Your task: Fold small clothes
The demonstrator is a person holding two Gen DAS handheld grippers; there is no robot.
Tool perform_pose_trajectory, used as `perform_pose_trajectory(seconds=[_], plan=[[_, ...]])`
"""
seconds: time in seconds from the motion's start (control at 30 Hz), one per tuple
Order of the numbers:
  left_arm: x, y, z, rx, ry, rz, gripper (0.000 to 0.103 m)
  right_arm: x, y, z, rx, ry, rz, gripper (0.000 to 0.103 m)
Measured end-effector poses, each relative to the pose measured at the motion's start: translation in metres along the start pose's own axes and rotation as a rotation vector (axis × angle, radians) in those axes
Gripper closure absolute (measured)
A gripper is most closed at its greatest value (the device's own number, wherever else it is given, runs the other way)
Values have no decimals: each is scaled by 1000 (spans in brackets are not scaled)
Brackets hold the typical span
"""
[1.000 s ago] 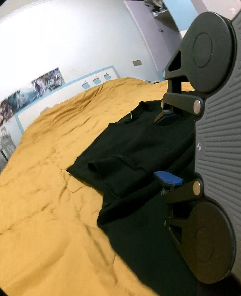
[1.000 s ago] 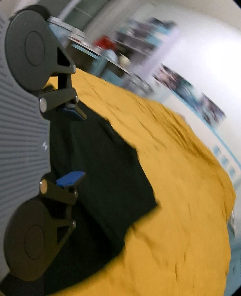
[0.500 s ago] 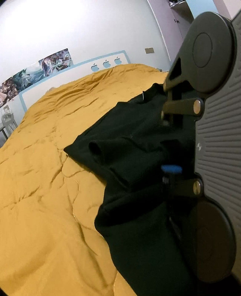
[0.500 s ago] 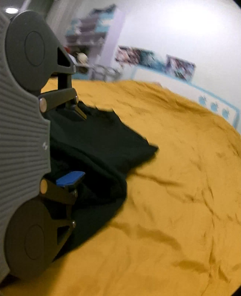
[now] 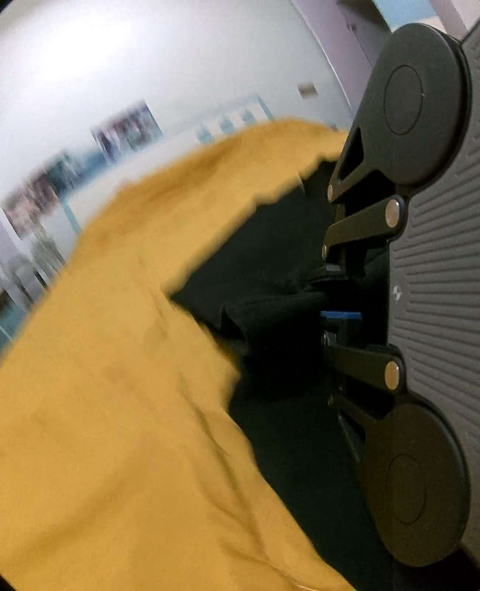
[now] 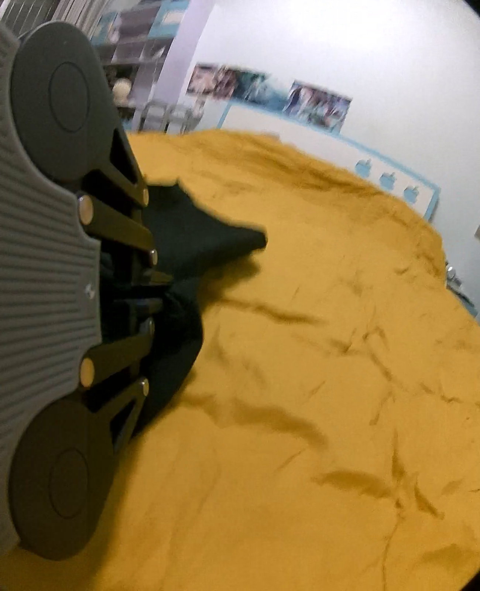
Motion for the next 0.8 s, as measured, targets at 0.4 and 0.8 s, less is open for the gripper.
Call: perform_pose_trajectory(seconds=[0.4,0.8], plan=[[69,-19,-31,-147,-141,178,68,139,-3,1,311,108,163,52],[153,-74,-4,-317,-201,309,54,259,-79,-98,578,56,366,46]])
Point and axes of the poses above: each gripper's, at about its wrist camera, not at the fingertips, and x roughly against the way its jaws point, z to its left, y to its top, the point moved 3 cm from there along -x, roughly the way its jaws point, and after that the axes turned 3 degrees about -x, right-handed, at the moved point
